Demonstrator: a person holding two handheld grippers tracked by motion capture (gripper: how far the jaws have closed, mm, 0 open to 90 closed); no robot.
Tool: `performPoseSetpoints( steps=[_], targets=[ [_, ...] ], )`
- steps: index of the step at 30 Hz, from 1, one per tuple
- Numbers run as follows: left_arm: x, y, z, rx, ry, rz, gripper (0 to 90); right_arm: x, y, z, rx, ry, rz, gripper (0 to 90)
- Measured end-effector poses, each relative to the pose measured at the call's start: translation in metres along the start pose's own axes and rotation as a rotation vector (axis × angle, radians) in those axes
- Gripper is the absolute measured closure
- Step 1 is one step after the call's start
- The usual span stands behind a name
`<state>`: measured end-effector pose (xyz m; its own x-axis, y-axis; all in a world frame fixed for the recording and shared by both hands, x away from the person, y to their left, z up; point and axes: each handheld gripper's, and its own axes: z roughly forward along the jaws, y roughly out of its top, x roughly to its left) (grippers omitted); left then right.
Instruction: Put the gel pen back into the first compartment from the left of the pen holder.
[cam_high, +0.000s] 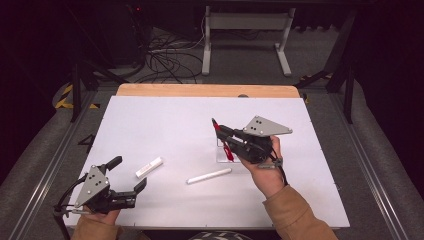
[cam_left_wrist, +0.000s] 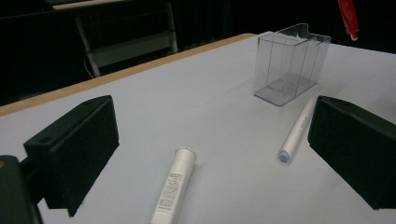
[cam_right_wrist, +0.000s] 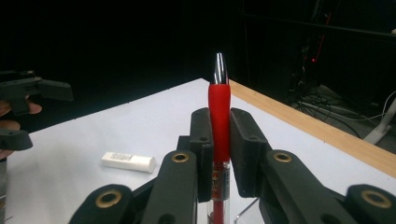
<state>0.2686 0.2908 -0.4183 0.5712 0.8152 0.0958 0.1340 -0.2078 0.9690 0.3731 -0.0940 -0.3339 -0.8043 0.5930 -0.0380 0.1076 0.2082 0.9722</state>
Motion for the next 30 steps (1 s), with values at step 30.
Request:
performPoseSetpoints(
  steps=[30],
  targets=[
    [0.001,-0.001,0.000,-0.001,-0.003,-0.007,2.6,-0.031,0.001,0.041,-0.051,-0.101,-0.028,80.3]
  ],
)
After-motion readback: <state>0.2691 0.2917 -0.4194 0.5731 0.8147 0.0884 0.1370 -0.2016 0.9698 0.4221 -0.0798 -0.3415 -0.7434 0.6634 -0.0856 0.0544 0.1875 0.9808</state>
